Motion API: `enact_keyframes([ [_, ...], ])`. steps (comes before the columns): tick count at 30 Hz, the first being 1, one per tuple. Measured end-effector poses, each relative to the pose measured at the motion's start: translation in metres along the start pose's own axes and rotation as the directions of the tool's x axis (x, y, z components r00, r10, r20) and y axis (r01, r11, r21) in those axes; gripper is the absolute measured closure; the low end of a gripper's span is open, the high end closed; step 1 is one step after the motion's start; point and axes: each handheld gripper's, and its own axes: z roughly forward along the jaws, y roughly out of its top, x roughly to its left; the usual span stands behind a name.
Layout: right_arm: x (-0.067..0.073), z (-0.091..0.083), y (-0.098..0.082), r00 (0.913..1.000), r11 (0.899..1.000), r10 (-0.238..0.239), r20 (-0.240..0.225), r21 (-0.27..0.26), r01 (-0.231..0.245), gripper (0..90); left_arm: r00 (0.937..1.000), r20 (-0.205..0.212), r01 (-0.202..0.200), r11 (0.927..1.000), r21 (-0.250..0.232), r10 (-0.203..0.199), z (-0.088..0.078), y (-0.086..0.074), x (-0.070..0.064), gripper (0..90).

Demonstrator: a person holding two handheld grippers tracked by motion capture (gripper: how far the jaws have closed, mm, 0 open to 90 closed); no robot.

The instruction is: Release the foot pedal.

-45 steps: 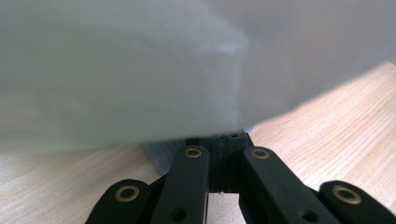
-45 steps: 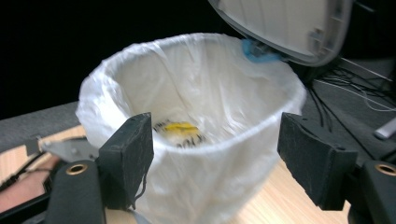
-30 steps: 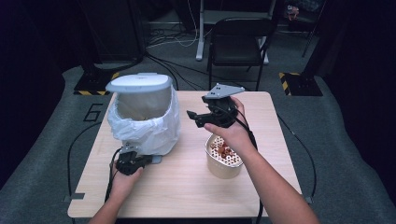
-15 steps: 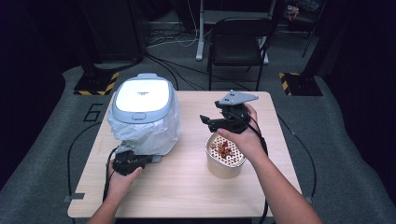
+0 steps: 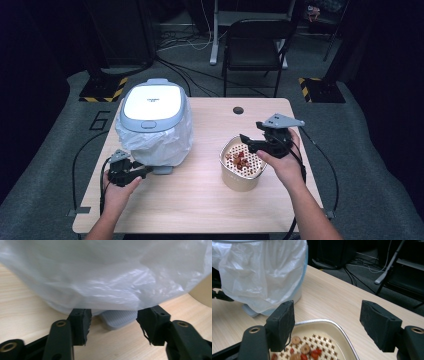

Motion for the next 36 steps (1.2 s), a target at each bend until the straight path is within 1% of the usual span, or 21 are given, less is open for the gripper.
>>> enact_keyframes([
  [2, -0.002, -0.003, -0.004, 0.9999, 1.000, 0.012, 0.006, -0.001, -0.012, 27.6, 1.0000, 0.000, 0.005, 1.0000, 0.006, -0.005, -0.002, 0.000, 0.002, 43.5],
  [3, -0.005, -0.006, -0.010, 0.9996, 1.000, 0.020, 0.017, -0.001, -0.020, 27.6, 1.0000, -0.006, 0.000, 1.0000, 0.002, 0.000, -0.002, -0.001, 0.002, 43.3],
  [4, -0.008, -0.012, -0.017, 0.9988, 0.999, 0.037, 0.033, -0.004, -0.037, 27.9, 0.9998, -0.016, -0.015, 0.9996, 0.024, 0.015, -0.004, -0.003, 0.004, 43.2],
  [5, -0.008, -0.012, -0.017, 0.9988, 0.999, 0.037, 0.033, -0.004, -0.037, 27.9, 0.9998, -0.016, -0.015, 0.9996, 0.024, 0.015, -0.004, -0.003, 0.004, 43.2],
  [8, -0.016, -0.022, -0.037, 0.9961, 0.998, 0.068, 0.057, -0.006, -0.068, 28.4, 0.9998, -0.019, -0.001, 0.9993, 0.038, 0.001, -0.008, -0.009, 0.009, 42.8],
  [9, -0.016, -0.022, -0.037, 0.9961, 0.998, 0.068, 0.057, -0.006, -0.068, 28.4, 0.9998, -0.019, -0.001, 0.9993, 0.038, 0.001, -0.008, -0.009, 0.009, 42.6],
  [11, -0.022, -0.027, -0.053, 0.9923, 0.997, 0.082, 0.093, 0.005, -0.083, 28.7, 0.9995, -0.032, -0.002, 0.9991, 0.042, 0.004, -0.010, -0.014, 0.012, 42.2],
  [12, -0.022, -0.027, -0.053, 0.9923, 0.997, 0.082, 0.093, 0.005, -0.083, 28.7, 0.9995, -0.032, -0.002, 0.9991, 0.042, 0.004, -0.010, -0.014, 0.012, 42.2],
  [13, -0.024, -0.028, -0.058, 0.9909, 0.996, 0.089, 0.101, 0.007, -0.090, 28.6, 0.9993, -0.036, 0.004, 0.9990, 0.044, -0.002, -0.011, -0.015, 0.013, 42.2],
  [14, -0.028, -0.029, -0.069, 0.9877, 0.993, 0.111, 0.110, 0.015, -0.114, 28.7, 0.9987, -0.049, 0.013, 0.9996, 0.026, -0.011, -0.011, -0.020, 0.016, 42.0],
  [15, -0.028, -0.029, -0.069, 0.9877, 0.993, 0.111, 0.110, 0.015, -0.114, 28.7, 0.9987, -0.049, 0.013, 0.9996, 0.026, -0.011, -0.011, -0.020, 0.016, 41.7],
  [17, -0.031, -0.029, -0.079, 0.9848, 0.991, 0.125, 0.120, 0.025, -0.129, 28.6, 0.9986, -0.050, 0.021, 0.9992, 0.034, -0.019, -0.010, -0.024, 0.021, 41.6],
  [19, -0.033, -0.029, -0.088, 0.9821, 0.991, 0.121, 0.144, 0.043, -0.129, 28.6, 0.9983, -0.054, 0.024, 0.9992, 0.033, -0.022, -0.009, -0.027, 0.023, 41.3],
  [20, -0.034, -0.029, -0.094, 0.9785, 0.992, 0.108, 0.176, 0.051, -0.119, 28.6, 0.9984, -0.053, 0.020, 0.9991, 0.037, -0.018, -0.006, -0.029, 0.025, 39.9],
  [24, -0.036, -0.030, -0.104, 0.9752, 0.989, 0.123, 0.184, 0.053, -0.135, 28.6, 0.9977, -0.068, 0.008, 0.9988, 0.049, -0.005, 0.000, -0.034, 0.027, 38.4],
  [26, -0.039, -0.030, -0.116, 0.9685, 0.985, 0.139, 0.207, 0.074, -0.157, 28.6, 0.9964, -0.080, -0.024, 0.9970, 0.074, 0.030, 0.002, -0.036, 0.029, 38.4],
  [30, -0.045, -0.030, -0.131, 0.9571, 0.980, 0.150, 0.248, 0.088, -0.177, 28.6, 0.9960, -0.080, -0.032, 0.9965, 0.078, 0.038, 0.004, -0.039, 0.034, 35.7],
  [31, -0.045, -0.030, -0.131, 0.9571, 0.980, 0.150, 0.248, 0.088, -0.177, 28.6, 0.9960, -0.080, -0.032, 0.9965, 0.078, 0.038, 0.004, -0.039, 0.034, 35.7],
  [32, -0.046, -0.029, -0.139, 0.9545, 0.980, 0.145, 0.261, 0.094, -0.175, 28.6, 0.9959, -0.083, -0.027, 0.9961, 0.084, 0.034, 0.003, -0.040, 0.035, 35.7],
  [34, -0.047, -0.025, -0.146, 0.9544, 0.979, 0.145, 0.261, 0.104, -0.177, 28.6, 0.9953, -0.091, -0.026, 0.9967, 0.077, 0.033, 0.003, -0.041, 0.037, 35.7],
  [36, -0.049, -0.022, -0.153, 0.9586, 0.976, 0.143, 0.246, 0.125, -0.178, 28.6, 0.9942, -0.102, -0.027, 0.9964, 0.081, 0.035, 0.004, -0.041, 0.039, 35.7],
])
